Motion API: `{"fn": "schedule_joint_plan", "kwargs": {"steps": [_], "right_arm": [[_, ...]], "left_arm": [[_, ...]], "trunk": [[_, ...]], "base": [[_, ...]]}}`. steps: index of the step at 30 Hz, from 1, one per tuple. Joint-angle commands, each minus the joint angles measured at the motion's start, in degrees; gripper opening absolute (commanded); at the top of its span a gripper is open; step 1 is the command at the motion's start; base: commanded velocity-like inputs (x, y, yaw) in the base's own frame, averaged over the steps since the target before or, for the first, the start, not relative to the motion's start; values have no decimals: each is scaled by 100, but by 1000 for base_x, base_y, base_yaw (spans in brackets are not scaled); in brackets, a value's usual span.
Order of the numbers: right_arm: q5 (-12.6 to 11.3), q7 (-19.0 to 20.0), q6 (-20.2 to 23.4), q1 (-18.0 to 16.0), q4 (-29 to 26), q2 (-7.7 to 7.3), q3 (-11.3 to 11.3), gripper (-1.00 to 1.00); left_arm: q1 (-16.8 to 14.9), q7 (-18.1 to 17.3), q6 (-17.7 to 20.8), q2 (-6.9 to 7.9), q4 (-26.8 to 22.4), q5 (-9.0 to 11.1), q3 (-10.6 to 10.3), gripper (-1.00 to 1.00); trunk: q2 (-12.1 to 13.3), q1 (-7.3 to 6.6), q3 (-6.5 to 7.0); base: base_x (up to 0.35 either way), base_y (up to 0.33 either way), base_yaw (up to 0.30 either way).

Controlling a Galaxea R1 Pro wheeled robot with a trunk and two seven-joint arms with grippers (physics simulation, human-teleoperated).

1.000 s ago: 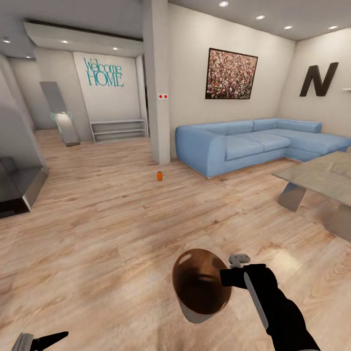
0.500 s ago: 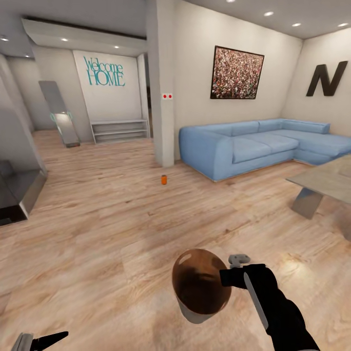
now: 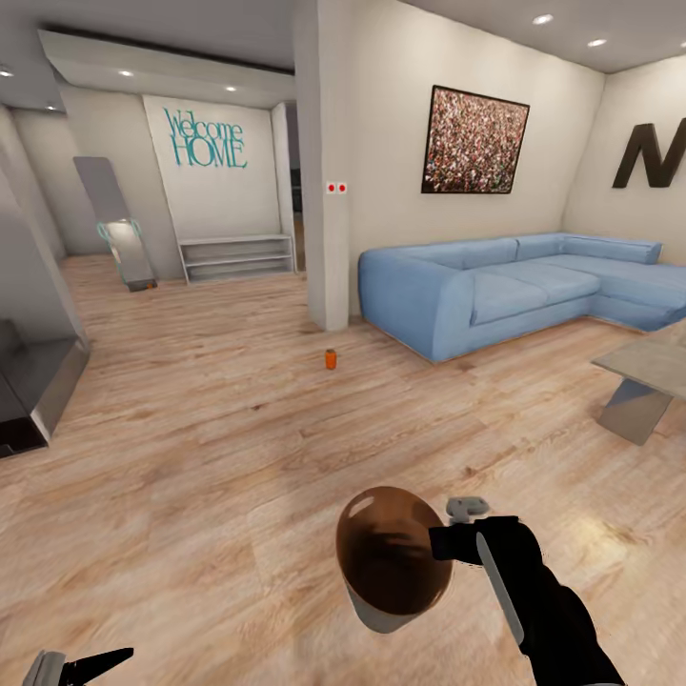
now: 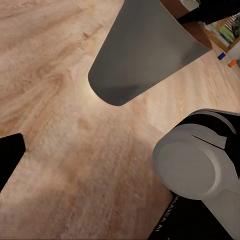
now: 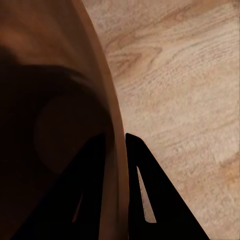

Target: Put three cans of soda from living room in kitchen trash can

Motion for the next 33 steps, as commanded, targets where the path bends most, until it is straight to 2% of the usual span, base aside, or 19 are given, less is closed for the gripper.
{"fn": "schedule_joint_plan", "kwargs": {"steps": [1, 8, 33], "right_arm": [[-132, 21, 8, -2, -1, 1, 0, -100], [-132, 21, 8, -2, -2, 1, 0, -100], [-132, 21, 8, -2, -1, 1, 0, -100]], "left_arm": [[0, 0, 0, 0, 0, 0, 0, 100], [0, 0, -2, -1, 0, -1, 0, 100], [0, -9, -8, -1, 2, 0, 1, 100]], "trunk": [[0, 0, 1], [0, 0, 12], [0, 0, 157]], "base": [[316, 212, 0], [317, 212, -60], [280, 251, -181]]}}
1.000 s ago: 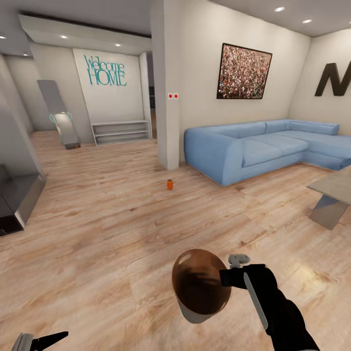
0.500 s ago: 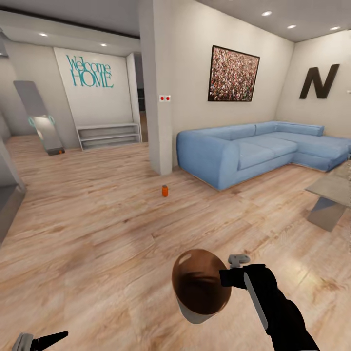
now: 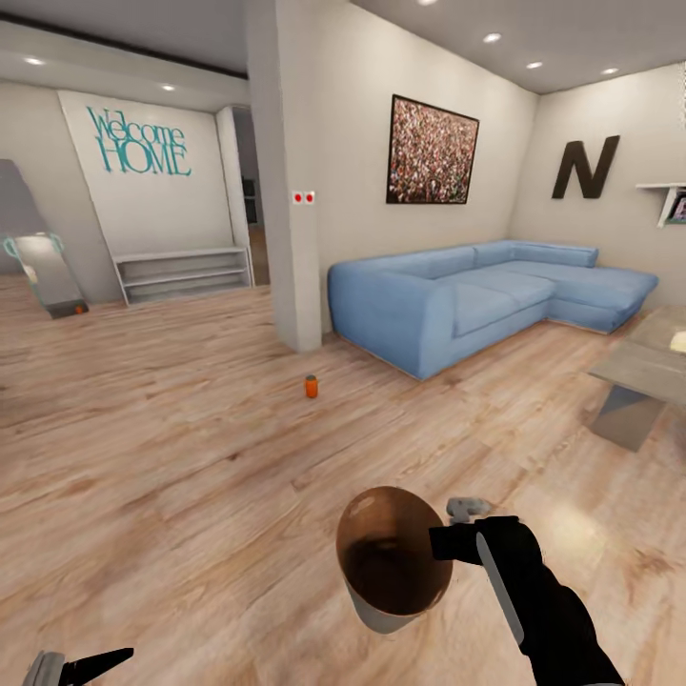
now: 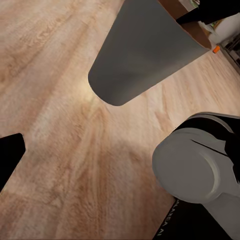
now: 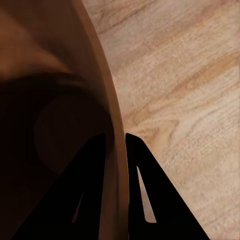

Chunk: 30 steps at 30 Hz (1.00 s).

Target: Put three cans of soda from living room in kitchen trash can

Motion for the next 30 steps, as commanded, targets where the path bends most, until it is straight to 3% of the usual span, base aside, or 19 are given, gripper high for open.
{"fn": "schedule_joint_plan", "kwargs": {"steps": [1, 10, 30], "right_arm": [[-161, 21, 10, -2, -2, 1, 1, -100], [-163, 21, 10, -2, -2, 1, 1, -100], [-170, 21, 3, 3, -2, 10, 1, -100]], "left_arm": [[0, 0, 0, 0, 0, 0, 0, 100], [0, 0, 0, 0, -1, 0, 0, 100], [0, 0, -1, 0, -1, 0, 0, 100]], "trunk": [[0, 0, 2], [0, 0, 21], [0, 0, 122]], "base": [[241, 283, -44], [238, 287, -78], [232, 294, -227]]}}
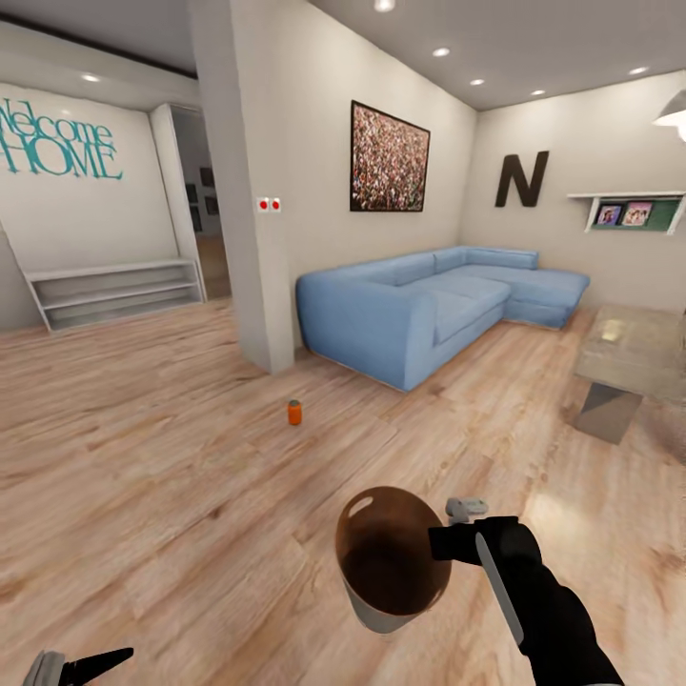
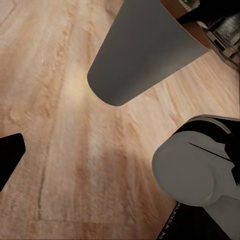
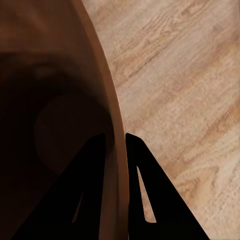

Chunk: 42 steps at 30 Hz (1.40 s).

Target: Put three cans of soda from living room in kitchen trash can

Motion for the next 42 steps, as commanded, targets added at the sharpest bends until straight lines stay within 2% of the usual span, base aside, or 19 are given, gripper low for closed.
{"fn": "schedule_joint_plan", "kwargs": {"steps": [1, 14, 26, 42], "right_arm": [[-126, 21, 9, -1, -2, 1, 0, -100], [-126, 21, 10, 2, -2, 1, 0, -100], [-126, 21, 9, 2, -2, 3, 1, -100], [-133, 24, 6, 2, -2, 2, -1, -100]], "left_arm": [[0, 0, 0, 0, 0, 0, 0, 100], [0, 0, 0, 1, 0, 0, 0, 100], [0, 0, 0, 0, 0, 0, 0, 100], [0, 0, 0, 1, 0, 0, 0, 100]], "trunk": [[0, 0, 6], [0, 0, 72], [0, 0, 99], [0, 0, 193]], "base": [[226, 299, -232], [225, 299, -228], [225, 299, -85], [225, 299, -207]]}}
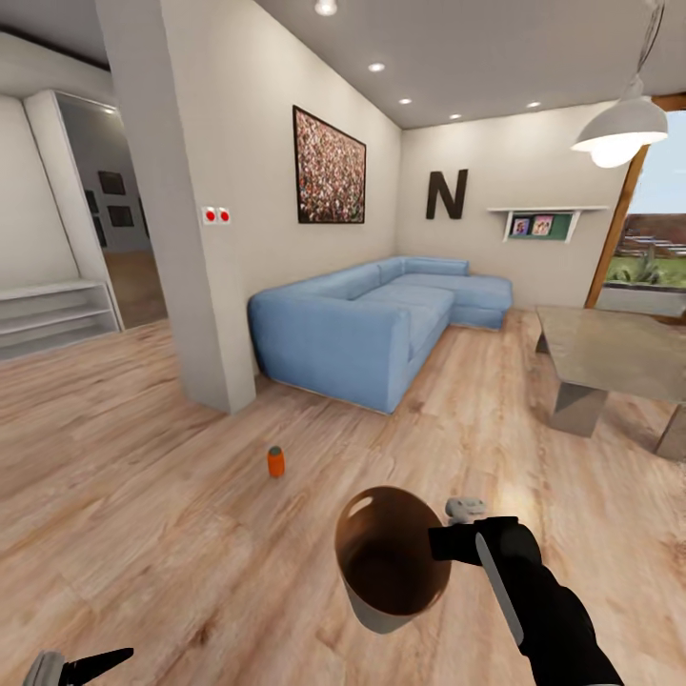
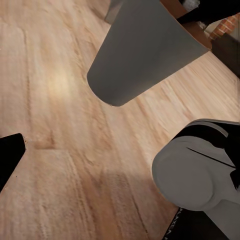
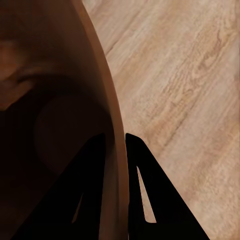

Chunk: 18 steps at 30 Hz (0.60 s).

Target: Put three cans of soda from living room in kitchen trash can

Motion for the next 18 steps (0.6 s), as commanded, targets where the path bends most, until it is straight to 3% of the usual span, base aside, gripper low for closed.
{"fn": "schedule_joint_plan", "kwargs": {"steps": [1, 9, 18], "right_arm": [[-127, 22, 8, -2, -2, 2, 0, -100], [-128, 23, 8, -2, -2, 1, -1, -100], [-128, 19, 8, -2, -2, 5, -1, -100]], "left_arm": [[0, 0, 0, 0, 0, 0, 0, 100], [0, 0, 0, -1, 0, 0, 4, 100], [0, 0, 0, 1, 0, 0, 2, 100]], "trunk": [[0, 0, 7], [0, 0, 55], [0, 0, 110]], "base": [[226, 299, -218], [243, 268, -219], [320, 48, -220]]}}
